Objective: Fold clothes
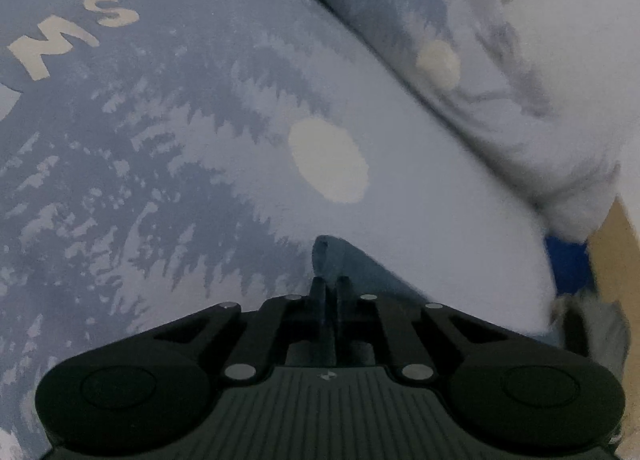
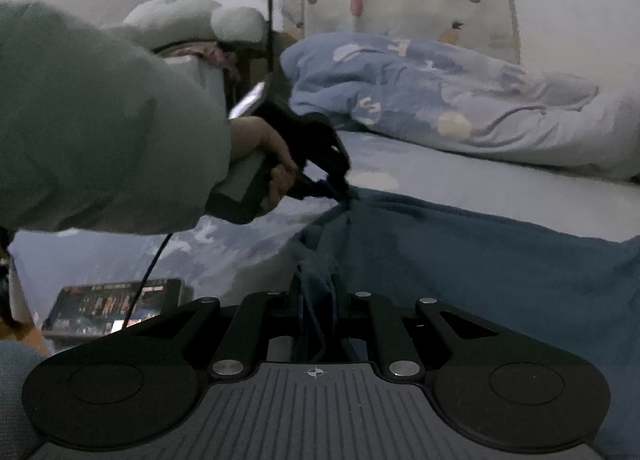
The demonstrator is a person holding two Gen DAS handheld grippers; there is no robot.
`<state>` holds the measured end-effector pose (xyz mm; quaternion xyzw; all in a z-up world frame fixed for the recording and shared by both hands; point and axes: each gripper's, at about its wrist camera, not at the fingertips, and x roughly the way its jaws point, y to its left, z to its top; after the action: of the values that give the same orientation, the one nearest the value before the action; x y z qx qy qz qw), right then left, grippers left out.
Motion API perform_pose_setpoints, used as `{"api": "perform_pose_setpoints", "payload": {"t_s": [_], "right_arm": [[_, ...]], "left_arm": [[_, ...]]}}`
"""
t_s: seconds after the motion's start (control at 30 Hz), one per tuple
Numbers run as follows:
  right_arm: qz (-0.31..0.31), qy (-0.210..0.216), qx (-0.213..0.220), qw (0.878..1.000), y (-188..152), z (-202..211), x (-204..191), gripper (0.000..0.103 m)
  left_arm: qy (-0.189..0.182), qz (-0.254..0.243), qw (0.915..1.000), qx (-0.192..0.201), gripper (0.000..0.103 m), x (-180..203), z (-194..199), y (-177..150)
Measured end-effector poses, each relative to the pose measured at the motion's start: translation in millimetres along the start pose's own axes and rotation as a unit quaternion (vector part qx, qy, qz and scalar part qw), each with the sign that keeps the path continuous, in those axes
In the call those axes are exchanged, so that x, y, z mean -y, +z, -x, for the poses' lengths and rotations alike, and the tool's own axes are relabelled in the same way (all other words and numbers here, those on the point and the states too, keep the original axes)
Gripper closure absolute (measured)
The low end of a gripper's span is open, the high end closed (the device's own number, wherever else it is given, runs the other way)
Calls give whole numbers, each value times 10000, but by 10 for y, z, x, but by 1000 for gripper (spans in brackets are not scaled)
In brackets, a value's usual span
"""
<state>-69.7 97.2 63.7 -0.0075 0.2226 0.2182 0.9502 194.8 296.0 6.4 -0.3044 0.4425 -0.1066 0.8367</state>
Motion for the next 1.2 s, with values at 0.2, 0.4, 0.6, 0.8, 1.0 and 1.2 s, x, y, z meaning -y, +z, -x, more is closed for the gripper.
{"api": "perform_pose_setpoints", "payload": {"t_s": [0.2,0.4,0.6,0.8,1.0,1.2], "right_arm": [[-427,-82,206,9988,144,176,228,89],[-940,-317,503,9938,256,538,639,89],[-1648,-712,671,9815,175,1018,1247,90],[-2262,-1309,842,9616,-32,1392,1944,91],[-2876,-1940,1032,9322,-294,1663,2596,92],[-3725,-2328,779,8950,-768,1657,3207,92]], "left_arm": [[-248,159,9990,349,95,292,298,-68],[-476,188,9972,554,95,846,313,-138],[-591,-93,9963,612,95,1646,119,-202],[-664,-438,9952,571,95,2488,-274,-426],[-653,-853,9937,313,95,3292,-887,-784],[-417,-1236,9914,-32,95,3792,-1518,-1195]]}}
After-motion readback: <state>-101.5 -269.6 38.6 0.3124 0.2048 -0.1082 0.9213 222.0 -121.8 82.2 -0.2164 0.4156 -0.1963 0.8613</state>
